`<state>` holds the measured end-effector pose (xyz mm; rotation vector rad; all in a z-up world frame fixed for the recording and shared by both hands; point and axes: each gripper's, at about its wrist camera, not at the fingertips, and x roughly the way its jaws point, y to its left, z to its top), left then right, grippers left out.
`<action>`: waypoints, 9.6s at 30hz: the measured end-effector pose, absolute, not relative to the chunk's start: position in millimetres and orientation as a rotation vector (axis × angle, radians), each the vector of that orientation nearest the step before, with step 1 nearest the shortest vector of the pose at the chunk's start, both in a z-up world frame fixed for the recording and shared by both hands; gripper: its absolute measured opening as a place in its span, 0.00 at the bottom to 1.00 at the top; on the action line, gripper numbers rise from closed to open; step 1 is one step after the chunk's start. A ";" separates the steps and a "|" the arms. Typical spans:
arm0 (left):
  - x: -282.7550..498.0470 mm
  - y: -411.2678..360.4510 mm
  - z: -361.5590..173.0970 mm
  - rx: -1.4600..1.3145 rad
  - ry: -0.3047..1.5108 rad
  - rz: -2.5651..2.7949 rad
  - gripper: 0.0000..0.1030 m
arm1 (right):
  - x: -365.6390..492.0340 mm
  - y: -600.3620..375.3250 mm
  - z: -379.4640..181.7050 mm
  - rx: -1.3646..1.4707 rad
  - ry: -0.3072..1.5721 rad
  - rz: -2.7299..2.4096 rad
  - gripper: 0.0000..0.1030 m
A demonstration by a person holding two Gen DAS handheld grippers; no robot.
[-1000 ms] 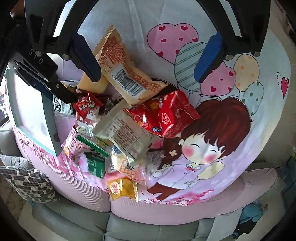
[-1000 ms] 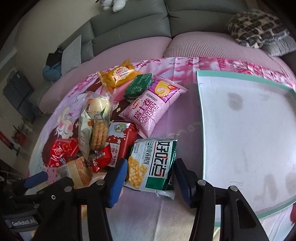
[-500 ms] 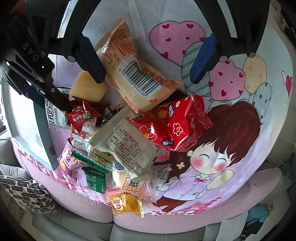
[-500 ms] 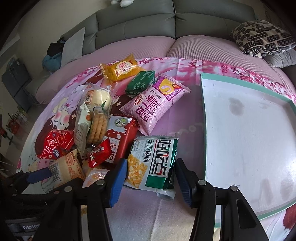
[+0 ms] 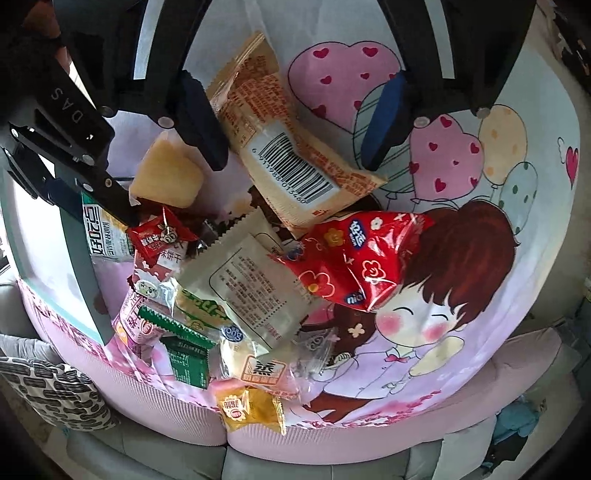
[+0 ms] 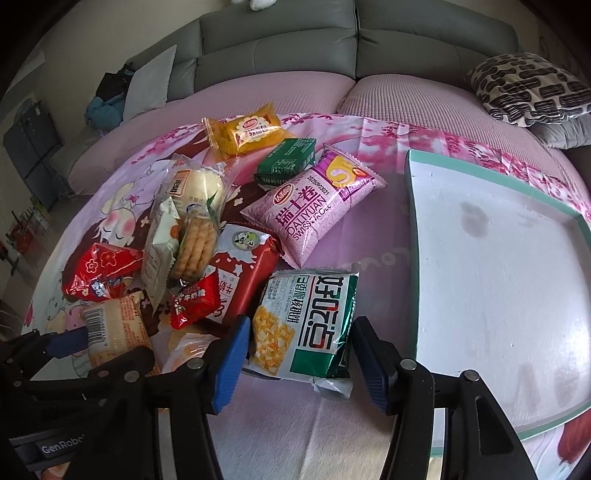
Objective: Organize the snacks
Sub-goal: 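Grasp the green-and-white cracker bag with the right gripper while the left grasps the barcode bread bag, then carry both bags over the white tray and open both grippers to drop them, then move both tools back over the snack pile, then grasp the yellow jelly cup with the right gripper while the left grasps the red snack bag, then carry the jelly cup and red bag over the tray and release both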
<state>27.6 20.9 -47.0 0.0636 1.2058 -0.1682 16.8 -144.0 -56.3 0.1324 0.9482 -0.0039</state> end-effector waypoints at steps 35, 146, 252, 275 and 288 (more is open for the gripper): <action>13.1 5.8 -5.5 0.000 1.076 -0.315 0.41 | -1.7 -154.0 -15.7 0.175 0.829 -0.023 0.50; 100.6 -153.3 27.5 0.174 0.899 -0.225 0.99 | -42.6 -361.6 -1.5 0.283 0.707 -0.562 1.00; 68.9 45.3 5.4 -0.117 1.057 -0.077 0.64 | -12.4 -93.9 -25.8 0.108 0.932 0.122 0.48; 37.5 -69.9 44.9 0.024 0.939 -0.340 0.64 | -58.0 -284.5 12.1 0.352 0.794 -0.351 0.48; 2.9 -162.7 35.8 0.146 0.948 -0.576 0.64 | -112.1 -368.6 16.4 0.473 0.741 -0.568 0.48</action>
